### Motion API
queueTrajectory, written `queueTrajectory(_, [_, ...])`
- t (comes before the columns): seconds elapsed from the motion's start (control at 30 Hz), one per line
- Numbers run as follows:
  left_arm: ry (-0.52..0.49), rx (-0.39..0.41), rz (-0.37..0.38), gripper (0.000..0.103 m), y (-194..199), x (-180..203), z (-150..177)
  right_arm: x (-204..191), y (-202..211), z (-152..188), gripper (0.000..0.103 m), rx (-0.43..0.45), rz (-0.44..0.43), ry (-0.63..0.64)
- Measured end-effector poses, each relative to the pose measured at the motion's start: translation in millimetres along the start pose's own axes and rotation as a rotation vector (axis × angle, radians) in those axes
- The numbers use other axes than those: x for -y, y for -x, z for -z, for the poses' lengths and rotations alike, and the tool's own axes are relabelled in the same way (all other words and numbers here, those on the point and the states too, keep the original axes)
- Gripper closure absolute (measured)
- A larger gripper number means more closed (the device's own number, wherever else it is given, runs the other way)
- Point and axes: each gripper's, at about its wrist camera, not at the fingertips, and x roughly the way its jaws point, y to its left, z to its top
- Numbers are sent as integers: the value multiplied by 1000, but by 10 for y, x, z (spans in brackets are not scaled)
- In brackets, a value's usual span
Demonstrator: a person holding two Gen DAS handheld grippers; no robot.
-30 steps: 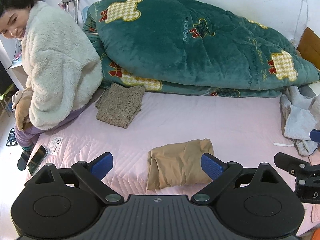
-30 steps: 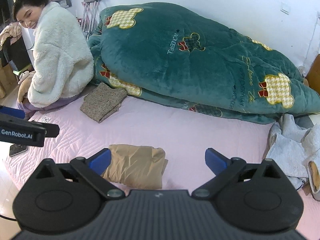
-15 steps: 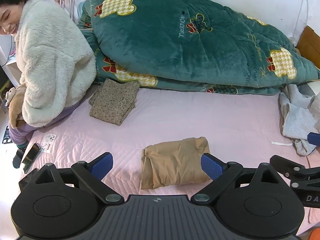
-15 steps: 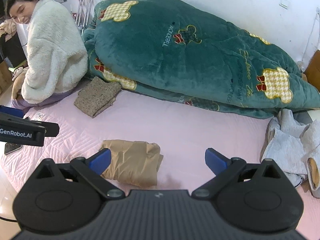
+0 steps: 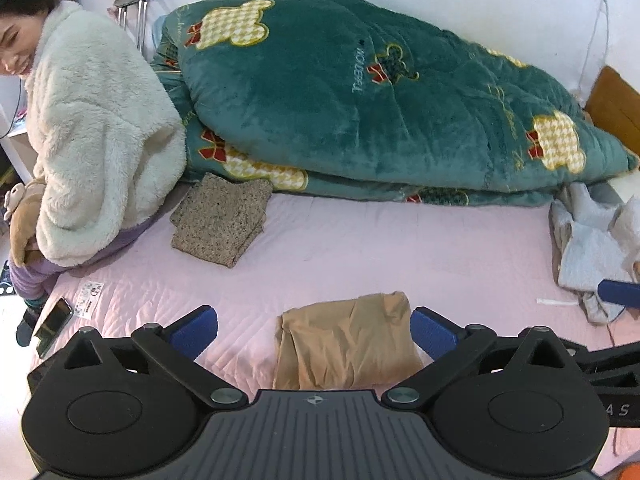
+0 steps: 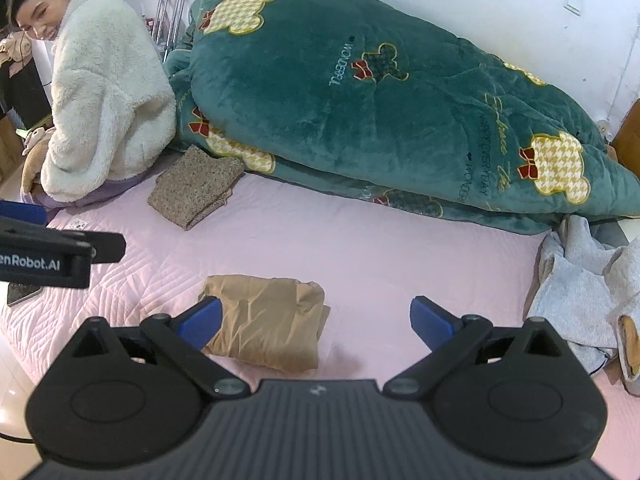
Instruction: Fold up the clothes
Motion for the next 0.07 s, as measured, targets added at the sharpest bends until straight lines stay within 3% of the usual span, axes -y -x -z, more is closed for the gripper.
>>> queueTrajectory(0.07, [15,2,17,0,-7,-15,0,-6,-6,-2,2,-1,0,3])
